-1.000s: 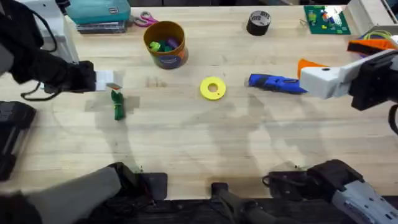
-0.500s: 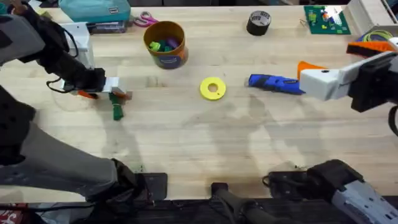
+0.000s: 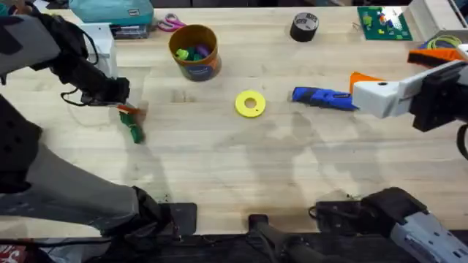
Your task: Pick up the gripper from the table and insert it into the empty holder that is missing its gripper. Then pick up a screw, insert it into the mounting hole, and use the screwdriver to tighten it. Finally, clean up the table by picking up the vegetable and placing it into the bucket.
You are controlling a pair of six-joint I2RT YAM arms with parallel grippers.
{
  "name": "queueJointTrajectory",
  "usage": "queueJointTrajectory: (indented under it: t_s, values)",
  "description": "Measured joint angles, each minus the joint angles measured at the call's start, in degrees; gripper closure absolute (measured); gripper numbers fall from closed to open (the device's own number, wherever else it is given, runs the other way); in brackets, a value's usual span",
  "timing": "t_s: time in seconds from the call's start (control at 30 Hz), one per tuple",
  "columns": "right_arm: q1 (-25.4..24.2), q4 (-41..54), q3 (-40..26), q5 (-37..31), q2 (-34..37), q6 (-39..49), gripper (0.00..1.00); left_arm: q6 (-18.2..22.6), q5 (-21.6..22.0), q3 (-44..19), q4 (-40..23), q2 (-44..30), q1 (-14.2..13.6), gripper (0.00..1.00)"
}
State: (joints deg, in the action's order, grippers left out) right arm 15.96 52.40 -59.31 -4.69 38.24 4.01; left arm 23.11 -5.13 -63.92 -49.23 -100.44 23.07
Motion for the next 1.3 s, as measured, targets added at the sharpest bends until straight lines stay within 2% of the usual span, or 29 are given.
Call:
queueJointTrajectory:
  t_s: [0.17,0.27,0.47,0.5,0.53,0.73,0.9,0.93,1.3]
  values:
    - [0.0,0.0,0.0,0.0,0.0,0.0,0.005,-0.6,0.3,-0.5,-0.1,-0.2,0.0,0.997]
    - [0.0,0.0,0.0,0.0,0.0,0.0,0.005,-1.1,0.7,-2.8,-1.9,-1.2,0.1,0.997]
    - [0.0,0.0,0.0,0.0,0.0,0.0,0.005,-4.2,0.9,-12.5,-8.4,-0.6,0.2,0.997]
    - [0.0,0.0,0.0,0.0,0.0,0.0,0.005,-4.9,0.9,-14.0,-9.4,0.2,0.2,0.997]
    - [0.0,0.0,0.0,0.0,0.0,0.0,0.006,-7.3,1.4,-17.0,-11.7,4.6,0.2,0.997]
    - [0.0,-0.1,0.0,0.0,0.0,0.0,0.005,-11.9,3.8,-17.4,-16.2,16.3,0.2,0.997]
    - [0.0,-1.2,0.0,0.0,0.0,0.0,0.006,-14.0,5.0,-17.5,-19.2,24.2,0.2,0.997]
    - [0.0,-1.2,0.0,0.0,0.0,0.0,0.006,-15.0,5.0,-17.5,-21.3,27.2,0.2,0.997]
    - [0.0,-1.2,0.0,0.0,0.0,0.0,0.006,-16.4,5.0,-17.5,-24.4,28.8,0.2,0.997]
